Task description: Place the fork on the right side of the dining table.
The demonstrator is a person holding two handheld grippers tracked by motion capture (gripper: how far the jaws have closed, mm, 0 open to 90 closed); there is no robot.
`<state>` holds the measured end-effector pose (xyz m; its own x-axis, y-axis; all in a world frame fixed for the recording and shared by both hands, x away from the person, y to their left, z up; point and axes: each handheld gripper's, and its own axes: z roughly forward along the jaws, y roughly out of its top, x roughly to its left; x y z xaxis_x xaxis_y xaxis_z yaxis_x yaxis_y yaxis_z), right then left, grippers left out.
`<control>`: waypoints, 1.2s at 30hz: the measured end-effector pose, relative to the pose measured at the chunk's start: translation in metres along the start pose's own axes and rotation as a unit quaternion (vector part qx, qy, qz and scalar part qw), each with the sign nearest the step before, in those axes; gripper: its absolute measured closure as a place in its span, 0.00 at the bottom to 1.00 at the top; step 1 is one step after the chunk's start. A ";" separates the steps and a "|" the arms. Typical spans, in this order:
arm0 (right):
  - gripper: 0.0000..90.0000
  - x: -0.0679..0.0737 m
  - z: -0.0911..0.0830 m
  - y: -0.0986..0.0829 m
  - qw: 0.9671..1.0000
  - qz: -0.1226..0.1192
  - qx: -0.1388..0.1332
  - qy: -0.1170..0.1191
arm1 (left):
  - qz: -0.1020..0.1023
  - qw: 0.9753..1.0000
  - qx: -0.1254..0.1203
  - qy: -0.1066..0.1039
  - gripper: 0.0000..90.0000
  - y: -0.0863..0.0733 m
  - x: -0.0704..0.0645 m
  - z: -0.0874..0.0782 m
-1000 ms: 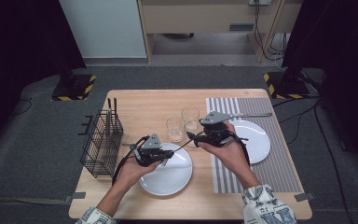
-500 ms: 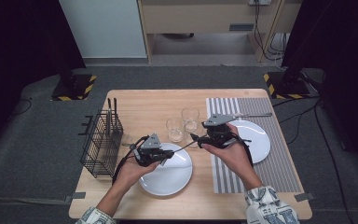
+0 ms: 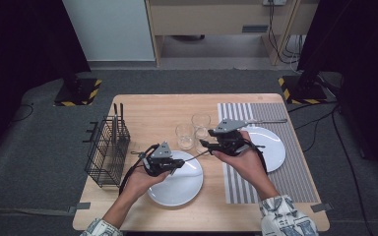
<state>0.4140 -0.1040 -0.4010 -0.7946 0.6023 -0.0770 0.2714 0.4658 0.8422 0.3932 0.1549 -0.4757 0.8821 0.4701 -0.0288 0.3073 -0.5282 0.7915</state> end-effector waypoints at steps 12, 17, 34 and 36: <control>0.60 0.015 0.013 -0.009 0.999 -0.027 0.028 0.016 | -0.001 1.000 0.000 0.014 0.96 -0.001 0.004 -0.003; 0.58 0.017 0.016 -0.014 0.999 -0.030 0.031 0.014 | 0.000 1.000 0.002 0.013 0.96 -0.001 0.003 -0.003; 0.62 0.013 0.017 -0.028 0.998 -0.028 0.045 0.018 | -0.003 1.000 0.004 0.000 0.96 -0.002 0.004 -0.002; 0.62 0.013 0.017 -0.029 0.998 -0.026 0.046 0.018 | -0.004 1.000 0.005 -0.002 0.96 -0.002 0.004 -0.002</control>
<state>0.4049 -0.0983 -0.4361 -0.8276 0.5524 -0.0994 0.2761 0.5548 0.7848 0.3954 0.1594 -0.4761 0.8804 0.4727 -0.0377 0.3187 -0.5310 0.7852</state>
